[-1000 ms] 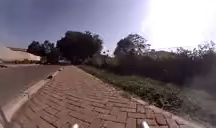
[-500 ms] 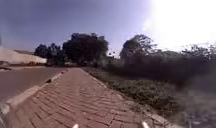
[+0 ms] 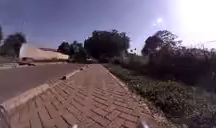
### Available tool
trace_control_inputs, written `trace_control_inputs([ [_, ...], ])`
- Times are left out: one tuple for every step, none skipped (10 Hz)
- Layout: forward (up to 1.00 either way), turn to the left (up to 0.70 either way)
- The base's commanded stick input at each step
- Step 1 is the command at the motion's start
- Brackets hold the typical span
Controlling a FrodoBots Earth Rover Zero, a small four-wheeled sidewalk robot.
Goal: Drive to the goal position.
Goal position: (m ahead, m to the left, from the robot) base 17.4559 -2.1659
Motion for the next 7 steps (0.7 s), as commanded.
trace_control_inputs([
  [0.00,0.00],
  [0.00,0.00],
  [0.00,0.00],
  [0.82,0.00],
  [1.00,0.00],
  [1.00,0.00],
  [1.00,0.00],
])
